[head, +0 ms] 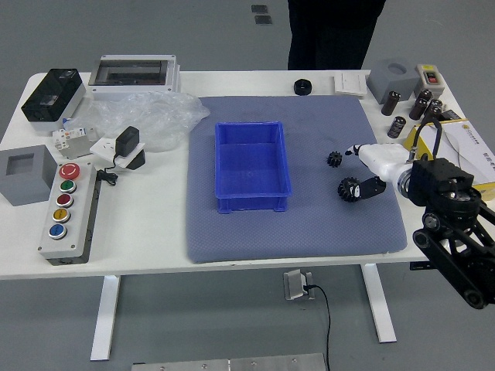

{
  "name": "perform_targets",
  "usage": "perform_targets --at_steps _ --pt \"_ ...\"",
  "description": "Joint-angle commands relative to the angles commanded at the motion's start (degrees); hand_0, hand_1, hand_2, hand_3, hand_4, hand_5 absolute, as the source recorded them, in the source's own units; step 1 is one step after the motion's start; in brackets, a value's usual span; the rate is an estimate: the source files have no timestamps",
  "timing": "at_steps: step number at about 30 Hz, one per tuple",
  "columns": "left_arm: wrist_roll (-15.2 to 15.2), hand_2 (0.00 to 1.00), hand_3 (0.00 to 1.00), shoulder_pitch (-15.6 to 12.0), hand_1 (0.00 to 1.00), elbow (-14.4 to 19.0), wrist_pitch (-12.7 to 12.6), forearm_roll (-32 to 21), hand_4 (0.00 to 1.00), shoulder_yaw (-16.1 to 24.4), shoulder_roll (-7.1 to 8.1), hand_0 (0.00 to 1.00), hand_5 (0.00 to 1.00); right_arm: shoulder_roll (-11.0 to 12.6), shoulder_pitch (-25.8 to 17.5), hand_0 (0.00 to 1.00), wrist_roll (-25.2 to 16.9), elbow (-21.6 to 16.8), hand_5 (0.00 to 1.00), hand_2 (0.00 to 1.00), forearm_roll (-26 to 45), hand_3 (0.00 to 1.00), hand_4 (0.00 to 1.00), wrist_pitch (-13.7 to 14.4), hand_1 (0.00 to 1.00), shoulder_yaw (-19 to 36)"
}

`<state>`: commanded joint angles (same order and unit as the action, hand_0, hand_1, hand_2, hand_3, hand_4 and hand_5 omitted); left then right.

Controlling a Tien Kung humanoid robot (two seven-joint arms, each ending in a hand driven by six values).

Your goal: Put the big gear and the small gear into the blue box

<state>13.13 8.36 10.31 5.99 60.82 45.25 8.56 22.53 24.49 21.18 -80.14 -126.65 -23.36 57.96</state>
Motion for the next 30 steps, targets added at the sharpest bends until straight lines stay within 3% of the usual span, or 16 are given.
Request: perform_targets --at_steps 30 --pt "0.08 0.817 0.769 0.08 0.818 0.0 0.05 0.22 0.511 0.03 -0.14 0.814 0.137 -1.66 2.74 0.872 -1.33 8.2 0.297 0.826 0.69 0.85 0.702 1.54 0.792 -3.85"
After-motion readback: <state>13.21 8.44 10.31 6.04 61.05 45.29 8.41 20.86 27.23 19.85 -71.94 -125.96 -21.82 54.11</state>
